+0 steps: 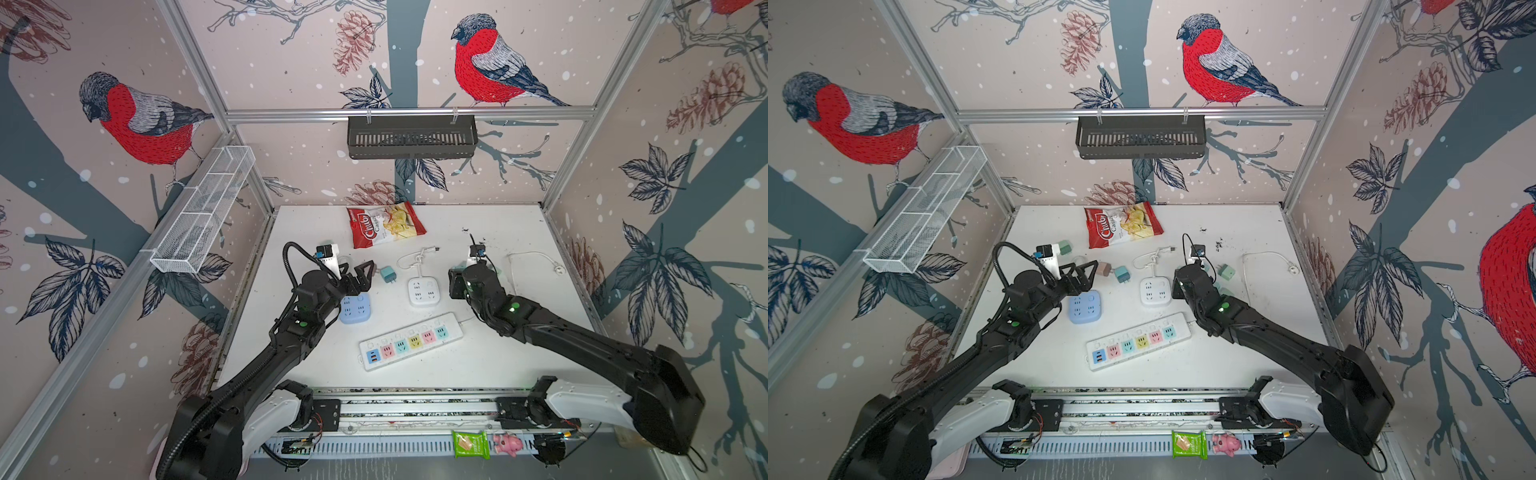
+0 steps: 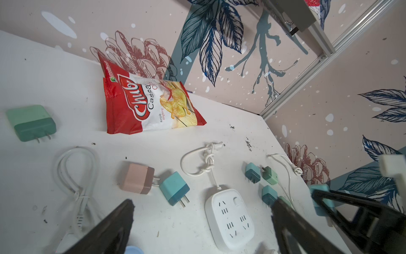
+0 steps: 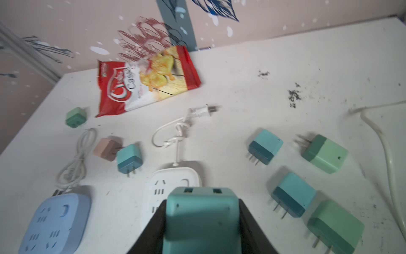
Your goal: Insert the plug
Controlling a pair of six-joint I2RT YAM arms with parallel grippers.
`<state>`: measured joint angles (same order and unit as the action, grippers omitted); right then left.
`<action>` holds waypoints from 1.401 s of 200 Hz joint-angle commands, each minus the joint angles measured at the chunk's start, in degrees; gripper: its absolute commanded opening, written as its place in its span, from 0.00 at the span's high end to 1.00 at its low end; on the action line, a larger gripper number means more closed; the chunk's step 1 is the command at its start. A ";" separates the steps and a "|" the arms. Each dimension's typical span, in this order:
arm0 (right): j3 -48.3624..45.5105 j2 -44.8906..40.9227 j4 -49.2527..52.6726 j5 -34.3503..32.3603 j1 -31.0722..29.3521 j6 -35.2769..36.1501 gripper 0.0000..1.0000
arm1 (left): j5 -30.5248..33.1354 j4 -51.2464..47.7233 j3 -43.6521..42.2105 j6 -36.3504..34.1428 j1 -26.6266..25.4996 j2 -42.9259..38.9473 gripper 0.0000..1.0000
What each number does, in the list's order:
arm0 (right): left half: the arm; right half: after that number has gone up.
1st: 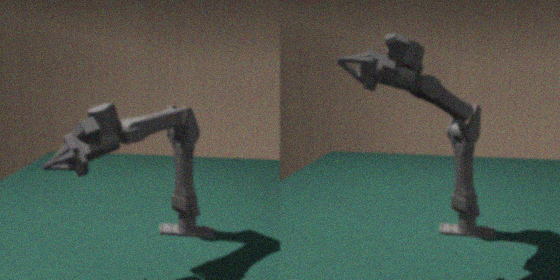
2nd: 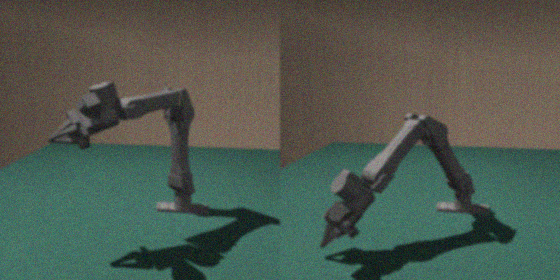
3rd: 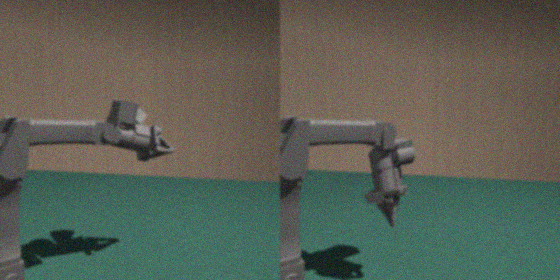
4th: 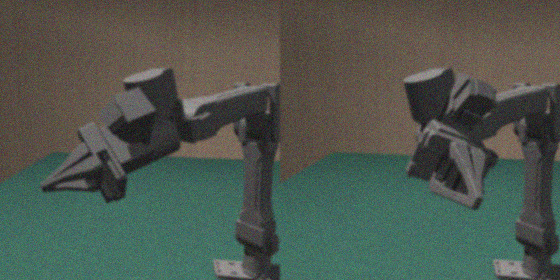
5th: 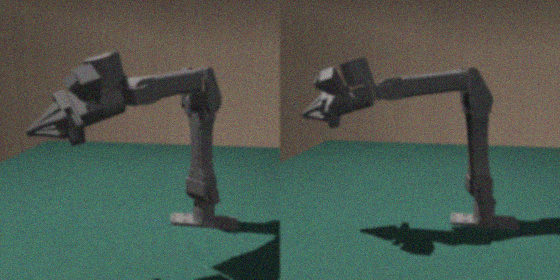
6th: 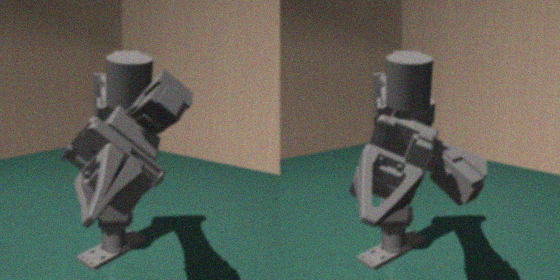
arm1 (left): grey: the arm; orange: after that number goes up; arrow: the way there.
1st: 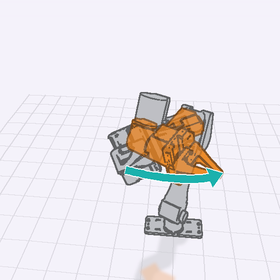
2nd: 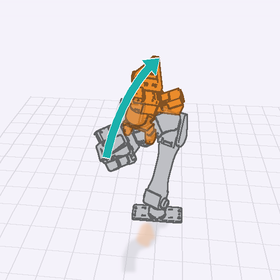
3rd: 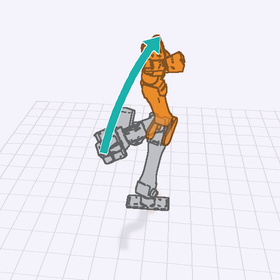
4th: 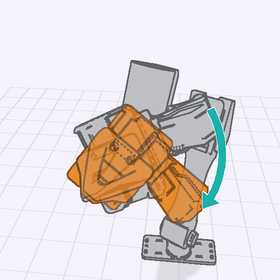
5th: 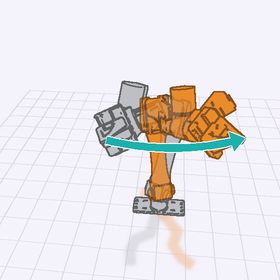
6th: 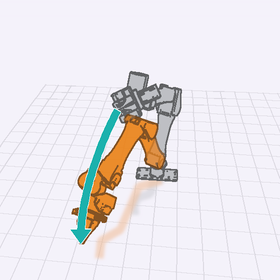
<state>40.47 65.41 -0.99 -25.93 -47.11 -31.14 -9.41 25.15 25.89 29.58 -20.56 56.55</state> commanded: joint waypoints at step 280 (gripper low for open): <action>-37.63 -24.51 -57.21 24.66 -2.63 50.09 0.99 | -19.89 1.76 14.53 -17.39 -21.43 11.28 0.35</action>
<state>4.75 41.41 -44.49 -5.04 -48.10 14.11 -26.04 28.53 38.30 14.50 -40.47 66.19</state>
